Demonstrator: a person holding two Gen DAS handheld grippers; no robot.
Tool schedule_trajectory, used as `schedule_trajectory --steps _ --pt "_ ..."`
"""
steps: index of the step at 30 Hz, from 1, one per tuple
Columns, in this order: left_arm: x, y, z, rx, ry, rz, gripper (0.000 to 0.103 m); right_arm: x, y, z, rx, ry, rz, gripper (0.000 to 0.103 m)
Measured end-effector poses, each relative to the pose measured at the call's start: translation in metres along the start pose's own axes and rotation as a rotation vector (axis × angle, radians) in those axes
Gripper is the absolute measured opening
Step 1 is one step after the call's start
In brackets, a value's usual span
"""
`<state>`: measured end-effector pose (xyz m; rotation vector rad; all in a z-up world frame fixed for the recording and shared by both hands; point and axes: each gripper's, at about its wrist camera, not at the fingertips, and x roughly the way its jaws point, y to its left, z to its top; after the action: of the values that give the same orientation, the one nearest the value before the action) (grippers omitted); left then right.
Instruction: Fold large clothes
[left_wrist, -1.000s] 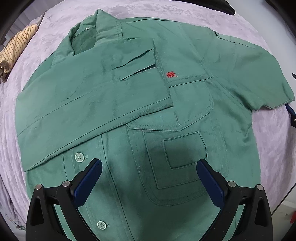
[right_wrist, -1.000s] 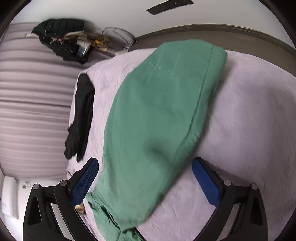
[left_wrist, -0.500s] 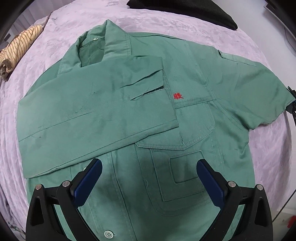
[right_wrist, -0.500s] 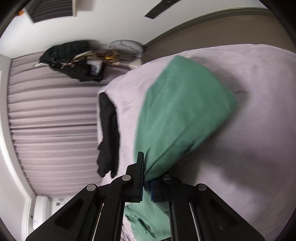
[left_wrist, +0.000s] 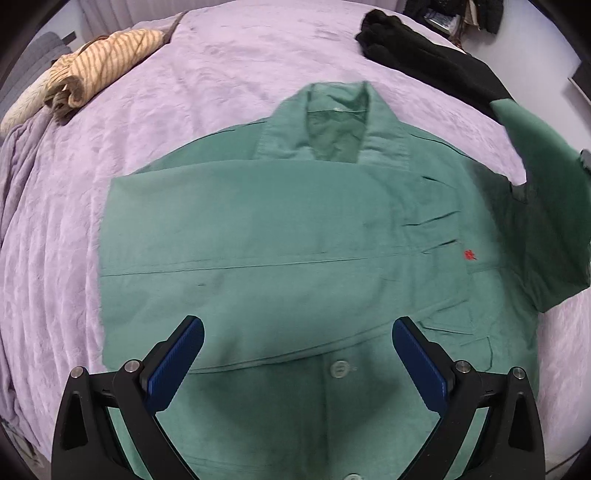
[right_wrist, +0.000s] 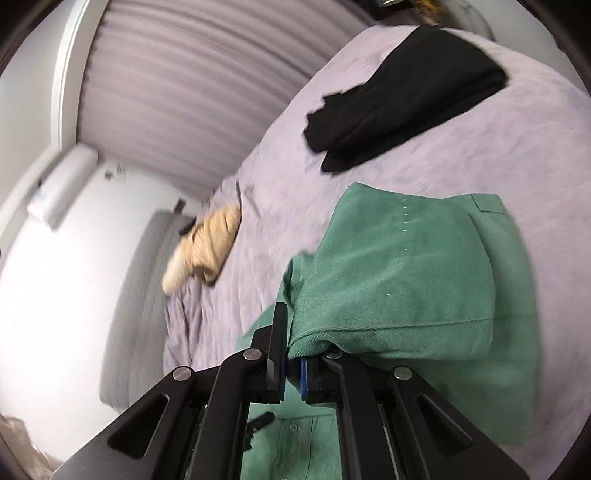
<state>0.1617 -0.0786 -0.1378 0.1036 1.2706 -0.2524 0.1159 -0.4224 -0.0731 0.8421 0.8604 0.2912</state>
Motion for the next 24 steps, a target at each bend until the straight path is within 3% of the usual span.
schedule_trajectory --steps 3,6,9,11,12,13,15,17,18,19,22,24 --pt "0.008 0.036 -0.008 -0.039 0.015 0.033 0.102 0.088 0.027 -0.044 -0.085 0.164 -0.080 0.006" --pt "0.015 0.064 -0.019 -0.059 0.032 0.057 0.102 0.158 0.020 -0.089 -0.098 0.297 -0.180 0.006" --pt "0.016 0.086 -0.029 -0.075 0.036 0.062 0.102 0.184 -0.005 -0.116 0.002 0.366 -0.305 0.012" --pt "0.015 0.100 -0.035 -0.086 0.041 0.061 0.102 0.173 -0.019 -0.113 0.103 0.335 -0.263 0.035" --pt "0.015 0.106 -0.037 -0.095 0.045 0.058 0.102 0.159 -0.019 -0.115 0.126 0.301 -0.259 0.062" --pt "0.016 0.110 -0.037 -0.104 0.048 0.055 0.102 0.145 -0.019 -0.115 0.145 0.249 -0.265 0.074" --pt "0.015 0.119 -0.040 -0.119 0.052 0.050 0.102 0.123 -0.022 -0.110 0.191 0.146 -0.287 0.073" --pt "0.015 0.125 -0.041 -0.128 0.052 0.053 0.102 0.115 -0.028 -0.098 0.247 0.104 -0.278 0.050" --pt "0.014 0.128 -0.042 -0.134 0.052 0.057 0.102 0.116 -0.029 -0.093 0.264 0.108 -0.269 0.020" --pt "0.012 0.132 -0.043 -0.140 0.050 0.059 0.102 0.121 -0.025 -0.089 0.257 0.116 -0.267 0.011" --pt "0.006 0.144 -0.046 -0.164 0.034 0.071 0.102 0.138 0.025 -0.077 0.075 0.110 -0.285 0.011" --pt "0.005 0.152 -0.047 -0.182 0.032 0.080 0.102 0.153 0.067 -0.084 -0.100 0.150 -0.286 0.011"
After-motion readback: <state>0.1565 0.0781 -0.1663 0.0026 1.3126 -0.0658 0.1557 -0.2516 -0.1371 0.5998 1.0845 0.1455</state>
